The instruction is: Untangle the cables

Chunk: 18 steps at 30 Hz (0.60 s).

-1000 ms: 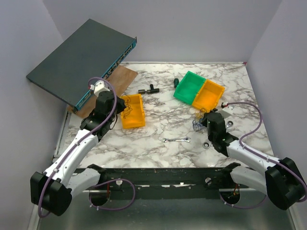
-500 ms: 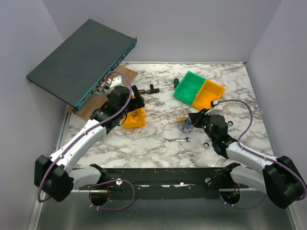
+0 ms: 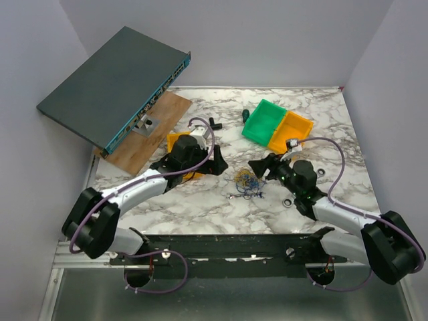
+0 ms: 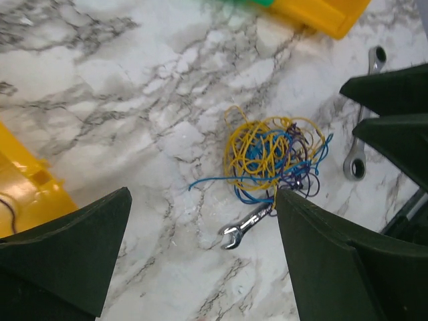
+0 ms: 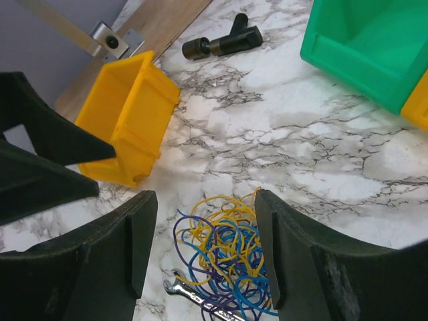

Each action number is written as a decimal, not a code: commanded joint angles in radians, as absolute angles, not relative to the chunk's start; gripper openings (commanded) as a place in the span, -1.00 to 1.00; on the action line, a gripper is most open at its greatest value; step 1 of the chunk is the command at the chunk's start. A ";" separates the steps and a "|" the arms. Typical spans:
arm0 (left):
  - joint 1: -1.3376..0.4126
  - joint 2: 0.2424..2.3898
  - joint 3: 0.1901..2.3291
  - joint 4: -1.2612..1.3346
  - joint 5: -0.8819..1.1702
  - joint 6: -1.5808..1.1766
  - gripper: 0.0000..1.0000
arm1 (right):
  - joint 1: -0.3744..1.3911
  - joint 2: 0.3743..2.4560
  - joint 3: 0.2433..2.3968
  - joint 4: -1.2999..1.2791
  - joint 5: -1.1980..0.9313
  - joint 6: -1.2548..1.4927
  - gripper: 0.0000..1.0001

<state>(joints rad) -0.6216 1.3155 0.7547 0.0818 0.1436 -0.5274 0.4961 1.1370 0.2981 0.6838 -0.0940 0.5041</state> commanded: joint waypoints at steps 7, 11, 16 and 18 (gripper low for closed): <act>-0.703 1.522 0.844 0.168 0.405 -0.394 0.80 | 0.495 1.052 0.278 0.669 0.030 0.490 0.36; -0.713 1.688 1.002 0.013 0.434 -0.387 0.64 | 0.495 1.033 0.267 0.670 0.038 0.489 0.36; -0.732 1.802 1.129 -0.119 0.433 -0.377 -0.31 | 0.495 1.034 0.269 0.666 0.033 0.485 0.36; -0.732 1.820 1.163 -0.164 0.433 -0.374 -1.00 | 0.495 1.039 0.271 0.664 0.029 0.483 0.36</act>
<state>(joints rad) -0.7177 1.7836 1.0897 -0.0193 0.4007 -0.3977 0.4961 1.0428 0.2810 0.6781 0.0097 0.5022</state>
